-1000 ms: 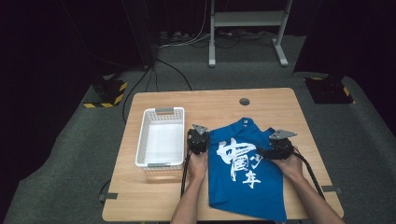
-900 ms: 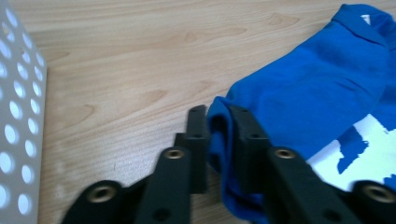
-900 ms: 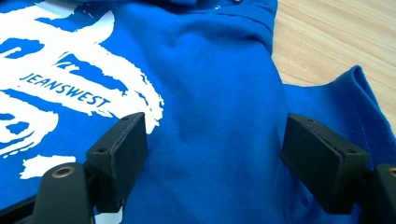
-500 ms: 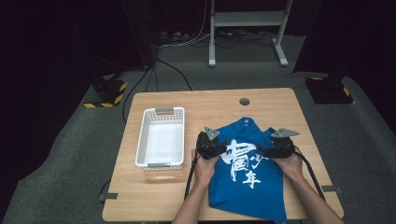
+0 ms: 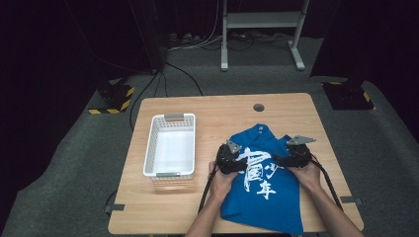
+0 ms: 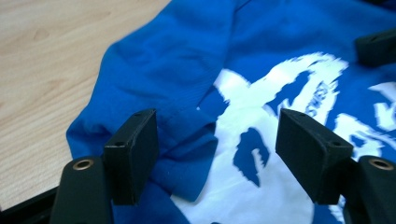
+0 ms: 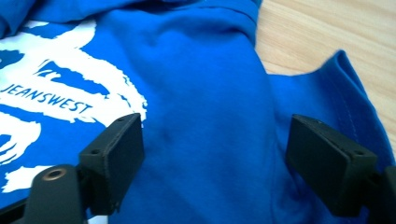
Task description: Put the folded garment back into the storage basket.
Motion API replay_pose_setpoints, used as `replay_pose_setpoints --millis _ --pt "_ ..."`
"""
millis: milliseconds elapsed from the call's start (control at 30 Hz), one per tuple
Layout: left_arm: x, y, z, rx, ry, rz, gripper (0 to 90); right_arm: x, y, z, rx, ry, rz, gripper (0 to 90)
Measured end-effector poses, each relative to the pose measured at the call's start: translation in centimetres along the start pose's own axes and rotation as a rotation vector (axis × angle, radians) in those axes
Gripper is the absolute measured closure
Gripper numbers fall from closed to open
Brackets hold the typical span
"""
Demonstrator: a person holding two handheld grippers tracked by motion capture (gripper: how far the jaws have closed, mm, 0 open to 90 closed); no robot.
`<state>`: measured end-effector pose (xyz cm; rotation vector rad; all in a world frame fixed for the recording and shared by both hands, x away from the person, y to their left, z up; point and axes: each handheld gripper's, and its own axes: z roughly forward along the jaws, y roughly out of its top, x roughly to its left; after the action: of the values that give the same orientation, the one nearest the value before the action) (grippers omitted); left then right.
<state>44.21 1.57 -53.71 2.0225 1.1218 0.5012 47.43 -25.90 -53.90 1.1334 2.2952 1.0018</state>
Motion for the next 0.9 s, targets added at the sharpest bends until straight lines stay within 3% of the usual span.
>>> replay_pose_setpoints --millis 100,233,300,400,500,600,667,767,900 --pt "0.0 -0.1 0.1 0.028 0.047 0.032 31.4 -0.7 0.0 0.1 0.010 -0.004 0.023 15.5" --pt "0.4 -0.1 -0.4 0.050 0.080 0.029 31.6 -1.4 0.0 0.1 0.011 -0.024 0.044 15.0" --pt "1.1 -0.3 -0.7 0.064 0.083 -0.014 30.6 -1.7 0.0 0.1 0.011 -0.034 0.051 15.1" --pt "1.8 -0.5 -1.1 0.069 0.098 -0.046 30.5 -1.9 0.1 0.0 0.015 -0.069 0.058 16.2" --pt "2.3 -0.8 -1.8 0.037 0.079 -0.078 30.1 -1.5 0.2 -0.3 0.016 -0.114 0.039 18.3" --pt "2.0 -0.9 -2.5 -0.013 0.030 -0.080 29.3 -0.7 0.2 -0.8 -0.021 -0.092 0.034 19.1" --pt "1.5 -0.7 -2.5 -0.015 0.000 -0.060 28.4 0.0 0.3 -1.0 -0.034 -0.059 0.027 19.1" --pt "1.0 -0.6 -1.7 0.009 0.002 -0.048 27.3 1.2 0.5 -0.5 -0.007 -0.043 -0.022 19.0" --pt "1.1 -0.9 -1.0 0.029 0.036 -0.047 27.5 1.2 0.3 0.1 0.003 -0.034 -0.021 18.1"
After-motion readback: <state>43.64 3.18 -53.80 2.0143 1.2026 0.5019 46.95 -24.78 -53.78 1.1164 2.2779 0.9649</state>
